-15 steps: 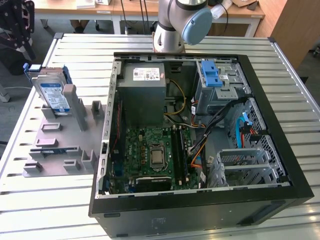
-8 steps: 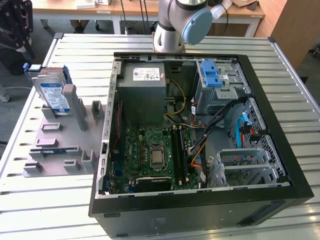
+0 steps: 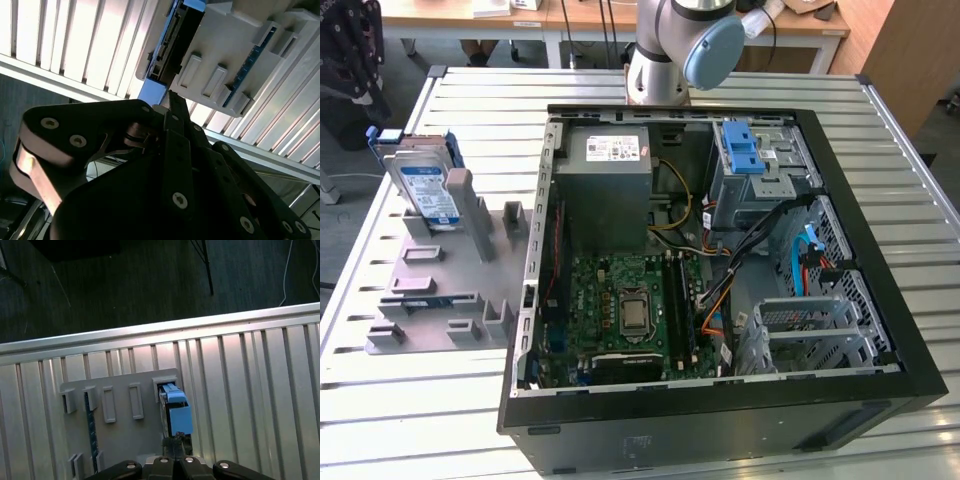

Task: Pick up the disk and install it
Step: 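Pick up the disk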

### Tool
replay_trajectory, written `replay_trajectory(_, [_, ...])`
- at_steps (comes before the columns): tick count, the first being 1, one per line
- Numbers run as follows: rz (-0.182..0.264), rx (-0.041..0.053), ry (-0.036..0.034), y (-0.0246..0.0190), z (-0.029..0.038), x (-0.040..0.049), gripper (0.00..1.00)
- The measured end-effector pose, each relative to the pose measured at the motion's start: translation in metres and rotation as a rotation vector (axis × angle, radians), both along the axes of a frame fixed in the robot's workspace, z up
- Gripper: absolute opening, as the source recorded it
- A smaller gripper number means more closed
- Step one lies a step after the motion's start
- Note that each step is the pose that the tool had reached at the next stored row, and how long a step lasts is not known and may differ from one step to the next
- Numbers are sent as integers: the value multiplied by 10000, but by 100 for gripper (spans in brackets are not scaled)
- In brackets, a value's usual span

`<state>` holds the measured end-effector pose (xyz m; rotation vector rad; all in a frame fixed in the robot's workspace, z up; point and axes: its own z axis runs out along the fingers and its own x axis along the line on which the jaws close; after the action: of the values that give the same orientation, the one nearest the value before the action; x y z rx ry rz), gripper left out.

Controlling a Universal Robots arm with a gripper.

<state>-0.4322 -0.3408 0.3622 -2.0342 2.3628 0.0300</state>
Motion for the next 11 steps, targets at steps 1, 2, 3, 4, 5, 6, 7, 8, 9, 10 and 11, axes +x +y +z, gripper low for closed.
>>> replay_trajectory(1, [1, 0, 0, 0, 0, 0, 11])
replay_trajectory(2, [1, 0, 0, 0, 0, 0, 11])
replay_trajectory(3, [1, 0, -1, 0, 0, 0, 17])
replay_trajectory(4, [1, 0, -1, 0, 0, 0, 17])
replay_trajectory(5, [1, 1, -1, 0, -1, 0, 24])
replay_trajectory(6, [1, 1, -2, 0, -3, 0, 29])
replay_trajectory(7, [1, 1, -2, 0, -5, 0, 29])
replay_trajectory(8, [1, -1, -1, 0, -7, 0, 35])
replay_trajectory(9, [2, -3, -2, 0, -11, 0, 41])
replay_trajectory(10, [2, -4, -1, 0, -15, 0, 41])
replay_trajectory(11, [2, -4, -2, 0, -19, 0, 47])
